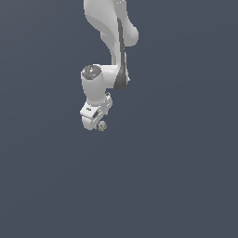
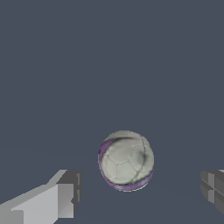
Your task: Pick up the object and move it to a goal position.
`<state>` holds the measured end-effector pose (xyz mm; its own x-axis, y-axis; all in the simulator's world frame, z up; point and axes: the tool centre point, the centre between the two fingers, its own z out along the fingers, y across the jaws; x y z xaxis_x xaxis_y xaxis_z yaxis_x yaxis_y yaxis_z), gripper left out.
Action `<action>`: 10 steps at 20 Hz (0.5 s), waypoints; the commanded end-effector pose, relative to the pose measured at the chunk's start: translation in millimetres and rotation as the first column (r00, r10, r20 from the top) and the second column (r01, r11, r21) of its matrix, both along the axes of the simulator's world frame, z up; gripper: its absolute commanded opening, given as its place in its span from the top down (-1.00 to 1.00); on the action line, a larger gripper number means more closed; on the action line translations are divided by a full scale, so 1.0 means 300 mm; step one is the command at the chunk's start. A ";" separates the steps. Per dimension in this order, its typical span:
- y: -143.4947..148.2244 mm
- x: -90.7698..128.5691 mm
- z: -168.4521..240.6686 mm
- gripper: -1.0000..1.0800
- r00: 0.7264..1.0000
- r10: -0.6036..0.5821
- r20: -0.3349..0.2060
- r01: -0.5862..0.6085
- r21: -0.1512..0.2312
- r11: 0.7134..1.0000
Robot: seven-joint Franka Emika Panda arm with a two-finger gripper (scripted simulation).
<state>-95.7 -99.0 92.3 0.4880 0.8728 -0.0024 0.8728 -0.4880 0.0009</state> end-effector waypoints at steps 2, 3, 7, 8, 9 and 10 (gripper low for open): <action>-0.006 -0.014 -0.010 -0.92 0.999 0.044 0.000 -0.044 0.001 0.999; -0.008 -0.016 -0.012 -0.92 0.999 0.053 0.000 -0.053 0.002 0.999; -0.011 -0.024 -0.018 -0.92 0.997 0.076 0.000 -0.076 0.002 0.997; -0.012 -0.025 -0.018 -0.92 0.997 0.079 0.000 -0.079 0.002 0.997; -0.012 -0.026 -0.019 -0.92 0.997 0.081 0.000 -0.081 0.002 0.997; -0.012 -0.026 -0.019 -0.92 0.997 0.081 0.000 -0.081 0.002 0.997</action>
<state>-103.2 -102.6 86.8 0.4192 0.9079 -0.0002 0.9079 -0.4192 -0.0002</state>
